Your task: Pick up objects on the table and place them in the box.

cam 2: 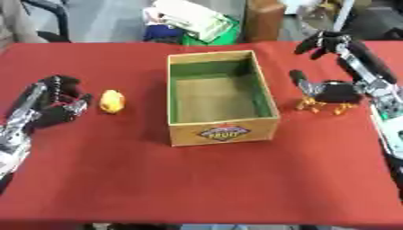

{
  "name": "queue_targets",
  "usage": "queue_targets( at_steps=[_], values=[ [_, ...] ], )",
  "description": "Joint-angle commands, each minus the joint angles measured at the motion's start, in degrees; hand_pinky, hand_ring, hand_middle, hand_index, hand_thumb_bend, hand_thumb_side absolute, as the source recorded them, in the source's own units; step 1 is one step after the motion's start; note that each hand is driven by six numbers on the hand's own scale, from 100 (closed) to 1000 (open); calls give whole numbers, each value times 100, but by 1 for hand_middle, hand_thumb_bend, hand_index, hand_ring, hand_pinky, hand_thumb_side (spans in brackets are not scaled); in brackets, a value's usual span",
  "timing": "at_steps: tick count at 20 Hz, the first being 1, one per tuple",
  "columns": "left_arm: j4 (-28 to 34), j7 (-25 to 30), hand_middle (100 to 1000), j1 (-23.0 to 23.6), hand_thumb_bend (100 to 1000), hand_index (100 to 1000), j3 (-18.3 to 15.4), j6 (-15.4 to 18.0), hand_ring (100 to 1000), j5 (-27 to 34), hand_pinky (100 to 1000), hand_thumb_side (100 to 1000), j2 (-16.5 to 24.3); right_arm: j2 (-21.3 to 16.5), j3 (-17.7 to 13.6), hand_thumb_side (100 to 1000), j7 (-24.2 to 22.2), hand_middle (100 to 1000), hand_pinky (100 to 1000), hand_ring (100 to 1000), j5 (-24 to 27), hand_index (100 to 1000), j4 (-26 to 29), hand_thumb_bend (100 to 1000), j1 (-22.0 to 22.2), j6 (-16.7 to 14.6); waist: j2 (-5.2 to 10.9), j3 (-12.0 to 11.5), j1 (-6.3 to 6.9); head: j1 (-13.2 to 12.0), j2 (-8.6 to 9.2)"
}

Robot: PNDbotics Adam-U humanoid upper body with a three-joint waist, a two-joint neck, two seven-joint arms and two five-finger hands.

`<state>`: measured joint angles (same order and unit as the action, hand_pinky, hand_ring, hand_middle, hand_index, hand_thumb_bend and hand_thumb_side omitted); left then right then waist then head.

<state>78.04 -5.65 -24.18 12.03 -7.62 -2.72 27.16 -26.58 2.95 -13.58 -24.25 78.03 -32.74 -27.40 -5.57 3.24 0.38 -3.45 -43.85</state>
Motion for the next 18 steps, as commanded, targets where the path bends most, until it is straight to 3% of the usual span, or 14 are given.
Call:
queue_targets(
  at_steps=[1, 10, 18],
  values=[
    [-267, -125, 545, -254, 358, 737, 30, -46, 655, -35, 697, 182, -46, -73, -16, 399, -17, 698, 649, 754, 11, 724, 54, 229, -72, -5, 91, 10, -5, -27, -27],
    [-894, -202, 549, -630, 372, 739, 172, 36, 658, -219, 699, 184, -218, -55, -8, 398, -25, 698, 649, 754, -2, 724, 48, 221, -71, -11, 77, 49, -7, -51, -27],
    [-1210, 165, 564, -853, 367, 758, 365, 74, 667, -704, 705, 195, -220, -37, 1, 397, -36, 698, 649, 754, -3, 724, 43, 212, -69, -12, 80, 85, -8, -66, -27]
  ],
)
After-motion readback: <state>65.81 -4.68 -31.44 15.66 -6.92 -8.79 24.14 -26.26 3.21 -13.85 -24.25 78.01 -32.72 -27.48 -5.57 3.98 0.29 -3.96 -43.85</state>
